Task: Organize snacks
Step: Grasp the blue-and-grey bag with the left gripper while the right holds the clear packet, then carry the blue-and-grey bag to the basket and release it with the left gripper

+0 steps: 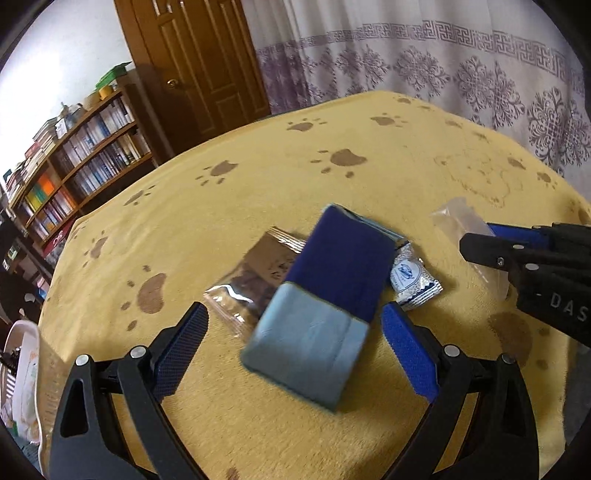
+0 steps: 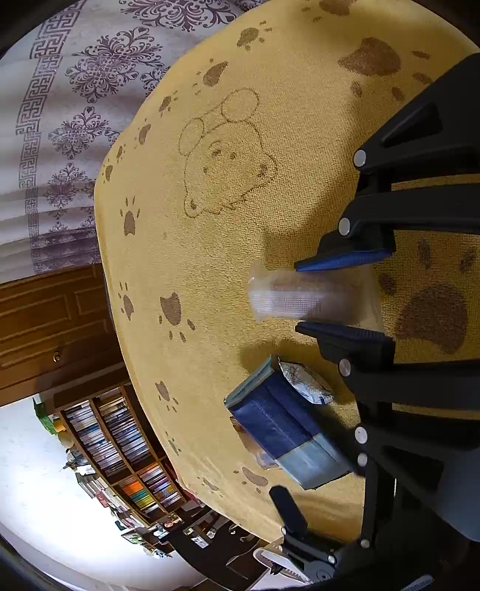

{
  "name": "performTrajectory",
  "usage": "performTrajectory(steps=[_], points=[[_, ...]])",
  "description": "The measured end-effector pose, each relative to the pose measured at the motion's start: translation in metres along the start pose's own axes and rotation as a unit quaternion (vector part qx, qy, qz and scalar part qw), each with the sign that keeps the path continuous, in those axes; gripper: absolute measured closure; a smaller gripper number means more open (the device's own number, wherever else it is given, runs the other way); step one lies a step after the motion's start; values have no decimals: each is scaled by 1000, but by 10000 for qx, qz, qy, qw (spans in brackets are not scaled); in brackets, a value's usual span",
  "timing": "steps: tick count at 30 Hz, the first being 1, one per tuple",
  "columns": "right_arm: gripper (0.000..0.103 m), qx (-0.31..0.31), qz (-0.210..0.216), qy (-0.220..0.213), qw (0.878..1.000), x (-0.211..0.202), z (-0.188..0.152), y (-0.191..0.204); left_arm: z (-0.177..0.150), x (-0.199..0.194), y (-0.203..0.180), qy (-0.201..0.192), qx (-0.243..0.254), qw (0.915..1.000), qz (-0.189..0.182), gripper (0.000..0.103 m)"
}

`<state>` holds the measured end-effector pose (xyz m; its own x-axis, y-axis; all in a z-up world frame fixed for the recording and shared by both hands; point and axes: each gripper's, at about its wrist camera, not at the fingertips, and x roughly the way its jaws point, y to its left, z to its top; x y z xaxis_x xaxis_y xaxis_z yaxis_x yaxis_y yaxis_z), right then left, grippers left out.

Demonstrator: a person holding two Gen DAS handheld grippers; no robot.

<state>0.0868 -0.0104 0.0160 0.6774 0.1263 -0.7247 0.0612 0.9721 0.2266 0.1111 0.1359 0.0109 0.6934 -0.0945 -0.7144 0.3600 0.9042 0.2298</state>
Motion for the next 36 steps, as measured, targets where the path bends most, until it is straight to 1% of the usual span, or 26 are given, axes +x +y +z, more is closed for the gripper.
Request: performTrajectory(steps=[1,3,5,7,8,10,11,13,16,19,21,25,26,29,32,36], points=[[75,7,6,-4,10000,0,0,0,0,1,-2,23,19,10000,-6,8],[75,30,21,-11,10000,-1,1,-1,-1,4,-4,98,45,9999,-73,14],[75,60,24,-22,10000,-1,1,-2,-3,2,-5,91,45,9998,-177,23],[75,100,35,-33,9999,-2,2,-3,-4,0,-6,143,8,9995,-295,29],[75,116,37,-41,9999,-3,2,-4,-6,-3,-6,177,-18,9991,-393,33],[75,131,41,-49,9999,-3,2,-5,-8,-8,-7,231,-46,9980,-587,35],[75,138,46,-53,9999,-4,2,-5,-11,-12,-10,275,-69,9963,-809,37],[75,145,54,-59,9999,-4,2,-5,-14,-17,-14,293,-84,9940,-1049,39],[75,153,62,-73,9998,-5,2,-5,-15,-20,-20,257,-72,9951,-954,39],[75,165,65,-76,9998,-6,2,-6,-11,-13,-18,302,-121,9961,-826,39],[75,194,73,-75,9998,-6,2,-7,-9,-9,-16,353,-150,9957,-845,39],[75,234,97,-71,9997,-6,3,-9,-4,-4,-18,315,-107,9960,-828,39],[75,241,107,-61,9996,-5,3,-9,-3,-3,-18,312,-109,9959,-840,40],[75,259,119,-13,9996,-3,3,-10,-2,-3,-18,309,-203,9950,-926,50],[75,296,108,6,9995,-1,3,-13,-4,-7,-16,285,-259,9956,-851,53],[75,321,101,26,9994,0,3,-14,-7,-25,-5,118,-472,9955,-818,53]])
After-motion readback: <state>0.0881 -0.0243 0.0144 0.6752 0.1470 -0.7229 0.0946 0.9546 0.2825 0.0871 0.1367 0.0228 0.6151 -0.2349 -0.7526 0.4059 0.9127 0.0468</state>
